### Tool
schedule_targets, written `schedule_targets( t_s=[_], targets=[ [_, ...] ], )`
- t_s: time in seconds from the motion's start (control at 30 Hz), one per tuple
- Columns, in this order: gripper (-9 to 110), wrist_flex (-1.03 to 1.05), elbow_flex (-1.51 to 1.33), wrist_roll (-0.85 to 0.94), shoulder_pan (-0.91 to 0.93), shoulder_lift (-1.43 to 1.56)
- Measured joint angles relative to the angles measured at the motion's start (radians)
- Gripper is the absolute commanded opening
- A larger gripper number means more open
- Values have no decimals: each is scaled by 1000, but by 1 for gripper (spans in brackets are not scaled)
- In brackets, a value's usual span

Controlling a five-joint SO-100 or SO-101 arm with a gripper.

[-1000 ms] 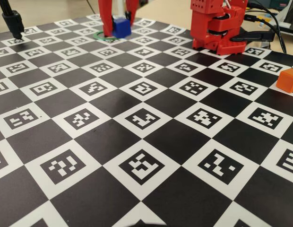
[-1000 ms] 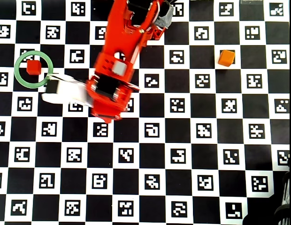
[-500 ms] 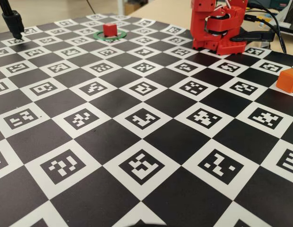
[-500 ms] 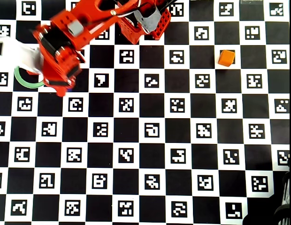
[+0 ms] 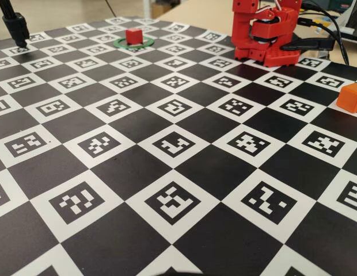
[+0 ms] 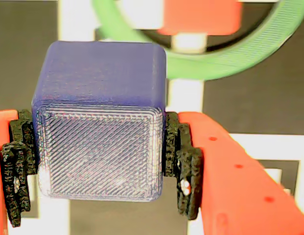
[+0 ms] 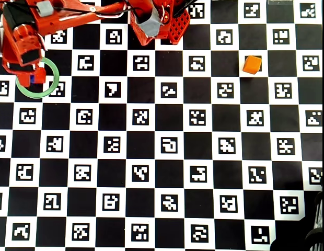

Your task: Grab the red cube then put it in the green circle then put the blue cube on top and finally the orange cube on top

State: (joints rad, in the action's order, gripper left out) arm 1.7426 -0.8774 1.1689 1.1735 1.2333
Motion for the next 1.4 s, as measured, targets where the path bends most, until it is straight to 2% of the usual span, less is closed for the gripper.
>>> schedule_targets(
  t_s=[0.57, 0.77, 1.4],
  targets=[
    [3, -29, -190, 63, 51, -11],
    [3, -127, -268, 51, 54, -11],
    [3, -225, -318, 23, 60, -67]
  ],
)
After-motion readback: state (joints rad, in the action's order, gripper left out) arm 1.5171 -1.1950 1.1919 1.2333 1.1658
